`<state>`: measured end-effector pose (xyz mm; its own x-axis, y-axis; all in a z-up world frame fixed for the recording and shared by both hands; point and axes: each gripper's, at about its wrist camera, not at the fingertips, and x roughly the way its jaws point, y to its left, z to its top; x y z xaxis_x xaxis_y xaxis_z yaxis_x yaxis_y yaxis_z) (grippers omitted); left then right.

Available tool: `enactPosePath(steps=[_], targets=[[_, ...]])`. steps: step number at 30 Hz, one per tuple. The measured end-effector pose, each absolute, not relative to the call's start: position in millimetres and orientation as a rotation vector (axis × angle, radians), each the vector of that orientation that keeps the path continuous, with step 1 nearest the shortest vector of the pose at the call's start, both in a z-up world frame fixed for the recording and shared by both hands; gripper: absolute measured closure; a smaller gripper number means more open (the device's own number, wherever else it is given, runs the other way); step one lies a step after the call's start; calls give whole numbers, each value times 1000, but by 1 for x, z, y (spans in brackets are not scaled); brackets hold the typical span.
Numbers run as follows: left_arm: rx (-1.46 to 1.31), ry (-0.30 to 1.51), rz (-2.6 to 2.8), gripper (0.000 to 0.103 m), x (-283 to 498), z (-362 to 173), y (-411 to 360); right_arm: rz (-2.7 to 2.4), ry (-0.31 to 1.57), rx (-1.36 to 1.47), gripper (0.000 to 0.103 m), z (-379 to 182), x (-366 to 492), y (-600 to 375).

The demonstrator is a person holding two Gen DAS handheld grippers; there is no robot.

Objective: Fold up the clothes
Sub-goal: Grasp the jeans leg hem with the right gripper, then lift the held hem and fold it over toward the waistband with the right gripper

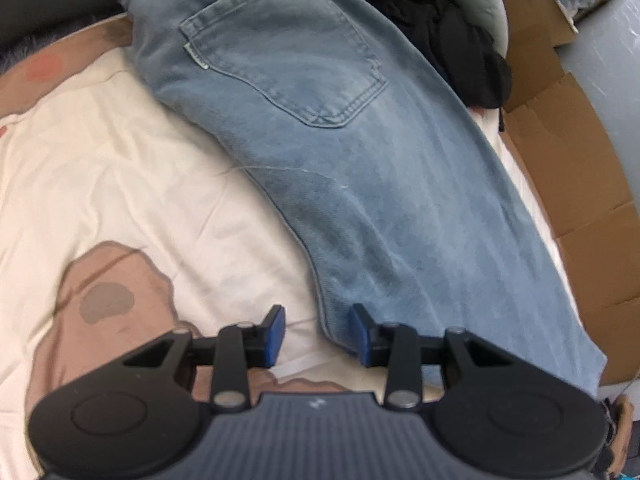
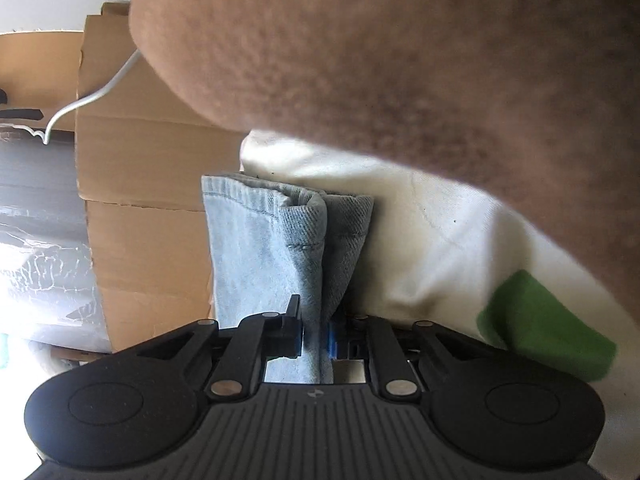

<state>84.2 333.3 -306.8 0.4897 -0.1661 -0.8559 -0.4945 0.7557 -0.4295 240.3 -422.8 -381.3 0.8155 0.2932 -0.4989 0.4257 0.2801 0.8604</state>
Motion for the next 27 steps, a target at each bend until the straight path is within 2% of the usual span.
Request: enactPosePath(steps=[6,10,17,22,24,25,26,27], targets=[[-746,1059,174,58,88,-311,328,-69,632,1339,95,-379,239,-423],[-708,1056,160,58,100,-319,323,-8,586,1369,95,-371,235,-425],[-746,1023,108,49,113,-329,327,-40,589,1404,93,-383,235,-424],[-792,1014,102,54,104,-333,329,-110,618,1436,91,-400,232,-426],[-812,1010,102,58,100,-334,329,-120,611,1423,95,-401,232,-426],[-822,1008,103,70,98,-335,330,-125,608,1416,95,-401,231,-425],[-832,1006,103,78,96,-335,330,-135,610,1406,96,-400,231,-424],[-841,1004,103,78,94,-336,330,-146,609,1402,97,-396,229,-422]])
